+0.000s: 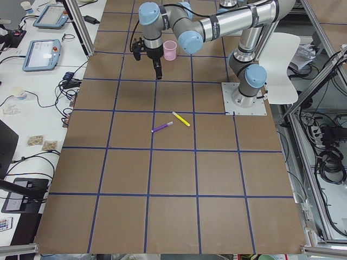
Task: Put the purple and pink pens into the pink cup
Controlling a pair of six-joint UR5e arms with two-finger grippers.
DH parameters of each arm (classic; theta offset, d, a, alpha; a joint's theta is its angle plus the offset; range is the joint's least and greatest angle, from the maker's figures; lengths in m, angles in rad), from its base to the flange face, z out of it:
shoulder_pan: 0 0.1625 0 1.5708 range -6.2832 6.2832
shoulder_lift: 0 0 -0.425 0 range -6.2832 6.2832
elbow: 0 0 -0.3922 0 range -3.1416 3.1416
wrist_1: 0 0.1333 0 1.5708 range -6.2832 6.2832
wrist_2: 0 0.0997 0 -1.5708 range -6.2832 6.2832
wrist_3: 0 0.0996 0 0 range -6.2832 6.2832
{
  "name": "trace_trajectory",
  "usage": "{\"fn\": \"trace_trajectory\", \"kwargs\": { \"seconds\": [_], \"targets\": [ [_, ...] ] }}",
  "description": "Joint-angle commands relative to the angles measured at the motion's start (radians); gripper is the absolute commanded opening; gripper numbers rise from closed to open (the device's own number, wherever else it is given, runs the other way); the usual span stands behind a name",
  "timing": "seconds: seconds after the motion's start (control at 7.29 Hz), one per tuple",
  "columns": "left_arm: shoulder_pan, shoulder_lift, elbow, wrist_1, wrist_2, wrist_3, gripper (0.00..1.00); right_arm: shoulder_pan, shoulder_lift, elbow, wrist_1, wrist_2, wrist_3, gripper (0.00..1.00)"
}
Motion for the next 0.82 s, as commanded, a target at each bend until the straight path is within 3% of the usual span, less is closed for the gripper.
{"fn": "trace_trajectory", "kwargs": {
  "seconds": [0.0,0.14,0.41,0.69],
  "targets": [
    [0.124,-0.085,-0.029,0.133,0.003,0.001,1.00,-0.019,0.032,0.102,-0.124,0.000,-0.363,1.00],
    [0.138,-0.116,-0.071,0.208,0.007,0.004,1.00,-0.022,0.069,0.146,-0.232,0.001,-0.560,1.00],
    [0.170,-0.168,-0.128,0.337,0.008,0.003,1.00,-0.079,0.089,0.225,-0.329,0.018,-0.822,1.00],
    [0.172,-0.240,-0.150,0.446,0.009,0.001,1.00,-0.100,0.147,0.304,-0.539,0.030,-1.064,1.00]
  ]
}}
